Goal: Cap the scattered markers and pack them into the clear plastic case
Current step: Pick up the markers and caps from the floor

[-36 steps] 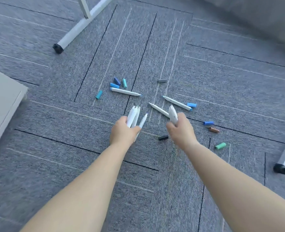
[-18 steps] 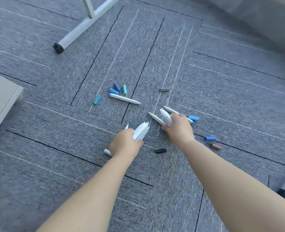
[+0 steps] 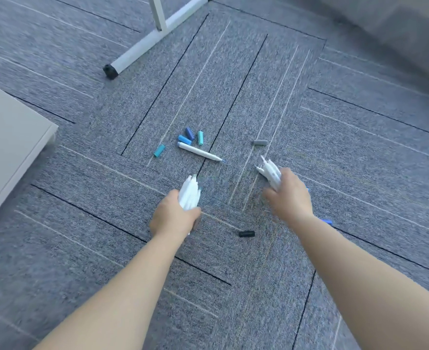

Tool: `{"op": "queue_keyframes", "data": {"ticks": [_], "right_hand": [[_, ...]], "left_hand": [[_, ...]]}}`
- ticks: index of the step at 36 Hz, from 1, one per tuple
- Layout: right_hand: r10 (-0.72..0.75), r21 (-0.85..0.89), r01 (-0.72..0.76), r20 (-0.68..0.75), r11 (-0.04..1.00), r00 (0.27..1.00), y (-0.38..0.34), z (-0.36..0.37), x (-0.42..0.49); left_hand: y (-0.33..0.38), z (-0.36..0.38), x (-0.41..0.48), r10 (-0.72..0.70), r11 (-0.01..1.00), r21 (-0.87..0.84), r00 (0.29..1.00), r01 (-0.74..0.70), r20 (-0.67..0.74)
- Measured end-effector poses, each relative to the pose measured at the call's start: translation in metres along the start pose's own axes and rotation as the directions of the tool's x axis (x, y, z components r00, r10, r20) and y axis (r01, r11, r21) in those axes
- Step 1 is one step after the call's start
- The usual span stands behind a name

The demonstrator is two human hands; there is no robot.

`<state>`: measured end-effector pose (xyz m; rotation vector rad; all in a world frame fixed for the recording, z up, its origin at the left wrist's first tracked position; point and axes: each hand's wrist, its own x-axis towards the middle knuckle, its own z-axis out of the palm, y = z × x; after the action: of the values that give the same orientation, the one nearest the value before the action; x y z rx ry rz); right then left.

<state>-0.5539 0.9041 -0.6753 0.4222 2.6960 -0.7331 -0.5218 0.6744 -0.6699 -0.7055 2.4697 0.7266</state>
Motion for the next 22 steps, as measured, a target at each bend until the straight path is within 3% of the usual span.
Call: {"op": "queue_keyframes", "data": {"ticks": [5,15,22], "right_hand": [[0.065,-0.043,-0.066,-0.03,0.997,0.997,0.013,-0.004,0.01],[-0.006,-0.178,0.0,-0.033,0.984,0.999,0.016,-0.005,0.02],[-0.111,0.054,0.11,0.015,0.992,0.994,-0.006,0.0,0.015]], "left_hand": [[0.001,0.001,0.004,-0.027,0.999,0.036,1.0,0.026,0.01],[0.007,0.001,0.004,-0.042,0.999,0.021,0.999,0.042,0.028],[0.014,-0.005,0.008,0.041,0.938,-0.347,0.994,-0.004,0.099]]}}
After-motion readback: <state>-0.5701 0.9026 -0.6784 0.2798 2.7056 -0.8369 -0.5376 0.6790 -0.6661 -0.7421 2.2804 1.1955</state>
